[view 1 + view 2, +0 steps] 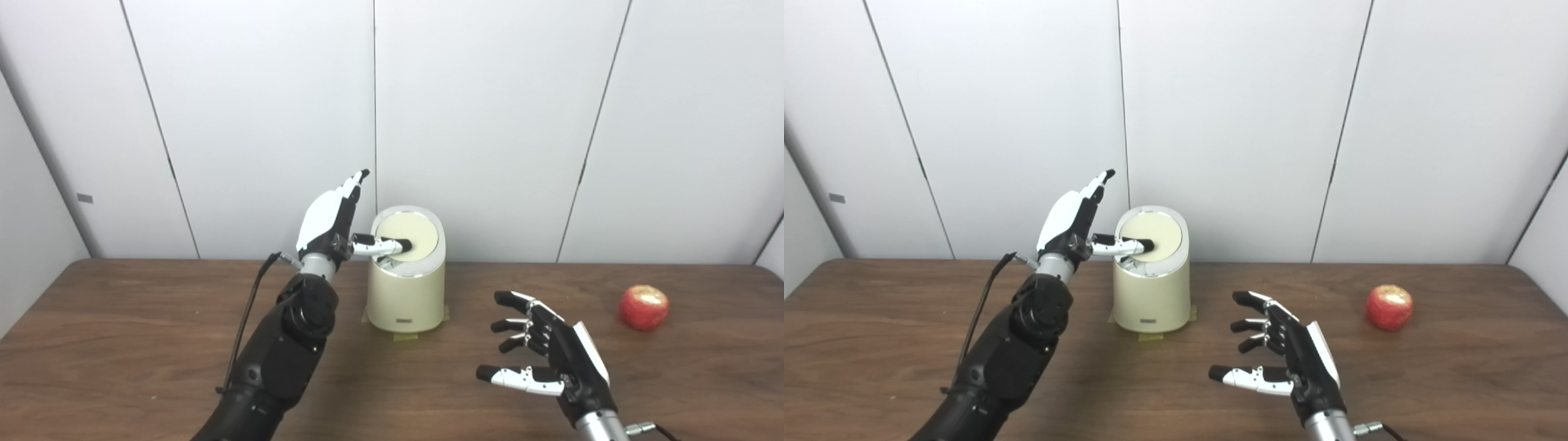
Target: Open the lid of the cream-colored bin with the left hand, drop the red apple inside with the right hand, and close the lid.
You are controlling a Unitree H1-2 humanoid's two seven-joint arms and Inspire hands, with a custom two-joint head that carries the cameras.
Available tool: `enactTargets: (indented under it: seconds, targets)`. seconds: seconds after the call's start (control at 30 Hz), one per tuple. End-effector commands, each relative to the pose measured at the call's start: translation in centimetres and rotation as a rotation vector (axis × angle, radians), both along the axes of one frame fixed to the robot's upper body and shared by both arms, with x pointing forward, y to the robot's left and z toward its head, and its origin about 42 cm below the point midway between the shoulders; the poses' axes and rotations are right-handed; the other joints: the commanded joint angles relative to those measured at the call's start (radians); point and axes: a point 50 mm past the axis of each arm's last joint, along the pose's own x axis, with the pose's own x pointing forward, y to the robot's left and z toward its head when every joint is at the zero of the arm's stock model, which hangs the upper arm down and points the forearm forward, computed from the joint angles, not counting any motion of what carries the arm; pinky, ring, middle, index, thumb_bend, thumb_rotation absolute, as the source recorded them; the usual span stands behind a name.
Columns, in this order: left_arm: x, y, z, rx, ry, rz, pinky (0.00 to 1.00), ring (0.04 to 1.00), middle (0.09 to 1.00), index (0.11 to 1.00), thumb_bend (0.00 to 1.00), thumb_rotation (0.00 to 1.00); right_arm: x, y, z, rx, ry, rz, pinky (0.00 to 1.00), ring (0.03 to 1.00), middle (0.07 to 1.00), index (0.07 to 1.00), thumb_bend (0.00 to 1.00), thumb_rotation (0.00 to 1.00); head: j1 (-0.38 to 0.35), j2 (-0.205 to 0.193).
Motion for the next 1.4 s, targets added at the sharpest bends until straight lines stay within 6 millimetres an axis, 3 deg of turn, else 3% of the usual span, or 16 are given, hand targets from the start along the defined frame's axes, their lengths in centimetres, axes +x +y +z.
enactTargets:
  seconds: [0.0,0.13,0.4,0.63,0.73,0.87,1.03,1.27,1.37]
  targets:
    - [0.9,-0.5,3.8,0.109,-0.098,-0.007,0.95,1.000,1.000,1.000,1.00,0.20,0.6,0.4,2.3,0.010,-0.095,0.009,0.48,0.652,0.813,0.745,0.72,0.07,0.003,0.002]
    - [0.6,-0.7,3.9,0.357,-0.144,-0.013,0.99,1.000,1.000,1.000,1.00,0.25,0.5,0.5,2.3,0.006,-0.092,0.001,0.48,0.647,0.805,0.738,0.71,0.07,0.003,0.006]
    - [0.0,-1.1,4.7,0.721,-0.164,-0.024,1.00,1.000,1.000,1.000,1.00,0.22,0.5,0.4,2.3,0.002,-0.100,0.007,0.48,0.641,0.804,0.738,0.70,0.07,0.008,0.013]
    - [-0.3,-0.4,4.4,0.840,-0.124,-0.046,1.00,1.000,1.000,1.000,1.00,0.23,0.6,0.5,2.3,-0.001,-0.103,0.004,0.48,0.633,0.797,0.736,0.70,0.06,0.006,0.013]
    - [-0.3,-0.1,3.9,0.762,-0.114,-0.036,0.98,1.000,1.000,1.000,1.00,0.24,0.6,0.4,2.2,0.006,-0.105,0.009,0.47,0.648,0.805,0.738,0.70,0.07,0.006,0.013]
    - [-0.6,0.0,3.9,0.503,-0.098,-0.012,0.97,1.000,1.000,1.000,1.00,0.27,0.6,0.4,2.3,0.009,-0.098,0.006,0.49,0.647,0.804,0.738,0.69,0.08,0.009,0.013]
    - [-0.5,0.7,3.2,0.256,-0.087,0.009,0.88,1.000,1.000,1.000,0.97,0.29,0.5,0.4,2.2,0.008,-0.096,0.006,0.49,0.636,0.800,0.738,0.69,0.09,0.010,0.011]
    - [-0.8,2.3,3.9,0.010,-0.096,0.022,0.96,1.000,1.000,1.000,0.95,0.33,0.4,0.4,2.1,0.016,-0.089,0.011,0.49,0.634,0.796,0.737,0.69,0.08,0.013,0.013]
    - [-1.3,3.0,4.3,-0.153,-0.087,0.010,0.91,1.000,1.000,1.000,0.92,0.36,0.4,0.5,2.1,0.012,-0.090,0.010,0.49,0.632,0.796,0.737,0.69,0.10,0.012,0.013]
